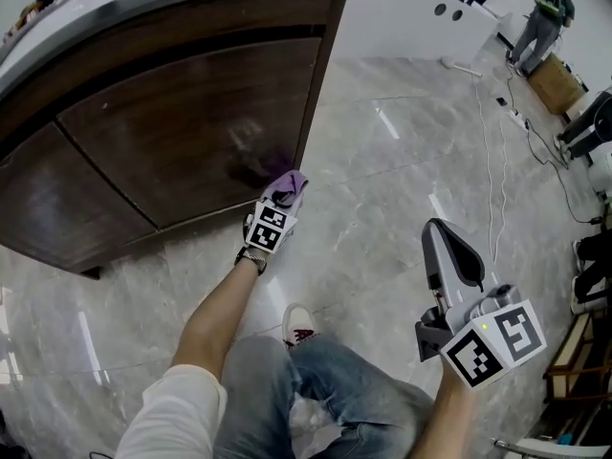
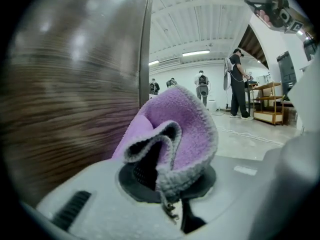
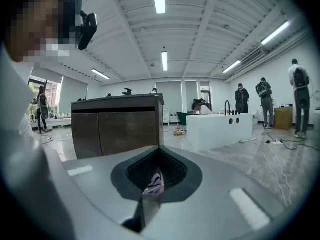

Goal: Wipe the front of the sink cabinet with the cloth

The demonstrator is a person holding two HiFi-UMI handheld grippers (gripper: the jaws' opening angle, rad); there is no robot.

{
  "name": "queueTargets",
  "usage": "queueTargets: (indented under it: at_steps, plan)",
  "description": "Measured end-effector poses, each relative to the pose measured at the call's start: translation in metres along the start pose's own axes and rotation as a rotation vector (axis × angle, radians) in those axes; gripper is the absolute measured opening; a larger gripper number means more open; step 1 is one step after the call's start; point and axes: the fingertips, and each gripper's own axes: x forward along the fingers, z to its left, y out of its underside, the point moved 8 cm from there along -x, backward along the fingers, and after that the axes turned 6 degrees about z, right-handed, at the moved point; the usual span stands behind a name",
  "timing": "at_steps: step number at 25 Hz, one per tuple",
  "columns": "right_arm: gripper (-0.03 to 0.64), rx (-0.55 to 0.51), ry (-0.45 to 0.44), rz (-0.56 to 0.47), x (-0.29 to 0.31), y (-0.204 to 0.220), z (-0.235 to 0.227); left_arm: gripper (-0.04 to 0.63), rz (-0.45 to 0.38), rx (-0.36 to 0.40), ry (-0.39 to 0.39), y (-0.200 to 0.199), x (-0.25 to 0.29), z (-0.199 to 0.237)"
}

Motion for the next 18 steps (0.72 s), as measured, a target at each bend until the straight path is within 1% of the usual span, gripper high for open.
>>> queueTargets:
  at_steps: [3,6,8,11,13,16,18]
  plan:
    - [0.008,-0.008,0.005,-0.001,-0.004,0.001,-0.003,0.048,-0.003,-0.001,0.037,-0.006,0.011,-0.012]
    - [0.008,-0.004,0.054,0.009,-0.006,0.006,-0.015,0.049,-0.03,0.023,0.075,-0.023,0.016,-0.022]
    - [0.008,-0.003,0.073,0.006,-0.007,0.007,-0.02,0.048,-0.048,0.028,0.085,-0.03,0.013,-0.028]
    - [0.008,-0.026,0.062,0.015,-0.001,0.007,-0.016,0.049,-0.073,0.048,0.1,-0.041,0.0,-0.035]
    - [0.008,-0.028,0.049,0.014,0.0,0.005,-0.011,0.048,-0.093,0.086,0.131,-0.052,-0.011,-0.042]
    - [0.008,-0.006,0.025,-0.021,-0.005,-0.004,-0.002,0.049,-0.112,0.142,0.168,-0.066,-0.033,-0.057]
    - [0.008,0.012,0.004,-0.054,-0.007,-0.013,0.006,0.048,-0.13,0.158,0.174,-0.075,-0.053,-0.062]
